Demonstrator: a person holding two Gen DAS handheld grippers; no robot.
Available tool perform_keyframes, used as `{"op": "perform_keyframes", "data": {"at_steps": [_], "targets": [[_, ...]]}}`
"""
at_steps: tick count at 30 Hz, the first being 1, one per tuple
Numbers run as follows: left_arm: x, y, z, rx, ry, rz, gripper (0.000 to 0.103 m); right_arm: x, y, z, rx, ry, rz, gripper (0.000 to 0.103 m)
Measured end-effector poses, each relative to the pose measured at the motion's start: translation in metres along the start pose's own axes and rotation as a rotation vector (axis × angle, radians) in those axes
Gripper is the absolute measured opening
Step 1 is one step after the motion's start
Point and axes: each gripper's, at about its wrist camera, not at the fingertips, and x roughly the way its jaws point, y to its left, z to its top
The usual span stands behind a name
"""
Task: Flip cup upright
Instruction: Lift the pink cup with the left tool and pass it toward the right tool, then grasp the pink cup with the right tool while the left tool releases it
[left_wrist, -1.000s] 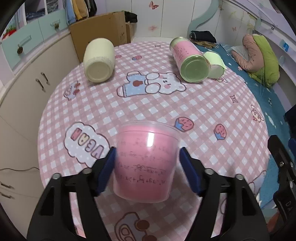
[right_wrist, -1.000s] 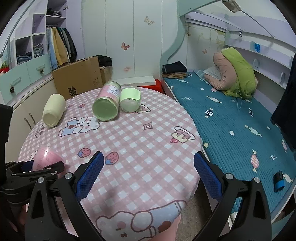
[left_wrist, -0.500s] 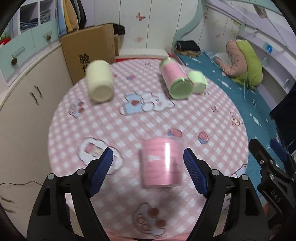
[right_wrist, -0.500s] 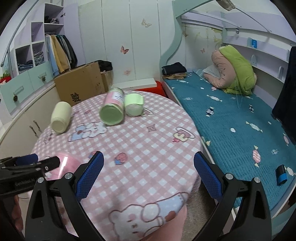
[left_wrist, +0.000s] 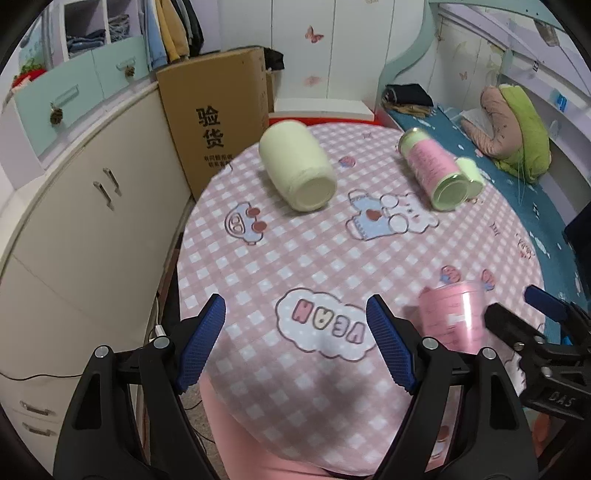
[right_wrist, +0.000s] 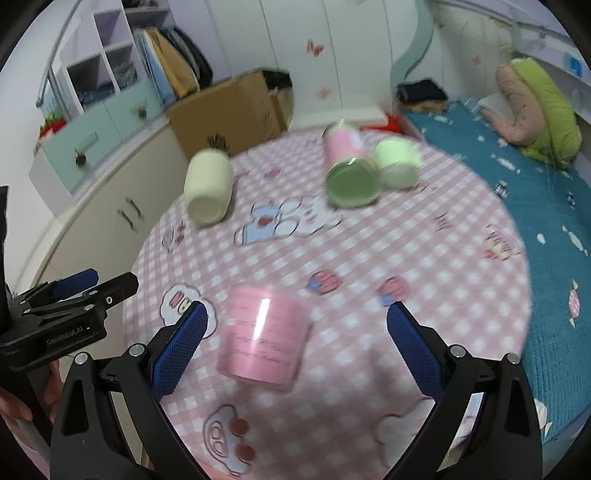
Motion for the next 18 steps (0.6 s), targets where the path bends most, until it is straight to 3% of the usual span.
{"op": "perform_keyframes", "data": {"at_steps": [5, 12, 15, 18], "targets": [[0.025, 0.012, 0.001, -0.011, 0.035, -0.013, 0.079, 0.034, 0.015, 0.006, -0.009, 0.114, 0.007, 0.094], [0.059, 0.02, 0.007, -0.019, 0.098, -0.053, 0.079, 0.061, 0.02, 0.013, -0.005, 0.206, -0.022, 0.094], [0.07, 0.02, 0.008, -0.008, 0.118, -0.049, 0.079, 0.073, 0.018, 0.013, 0.02, 0.244, -0.012, 0.086], [0.079, 0.022, 0.008, -0.02, 0.136, -0.053, 0.079, 0.084, 0.013, 0.012, 0.046, 0.294, -0.019, 0.071]]}}
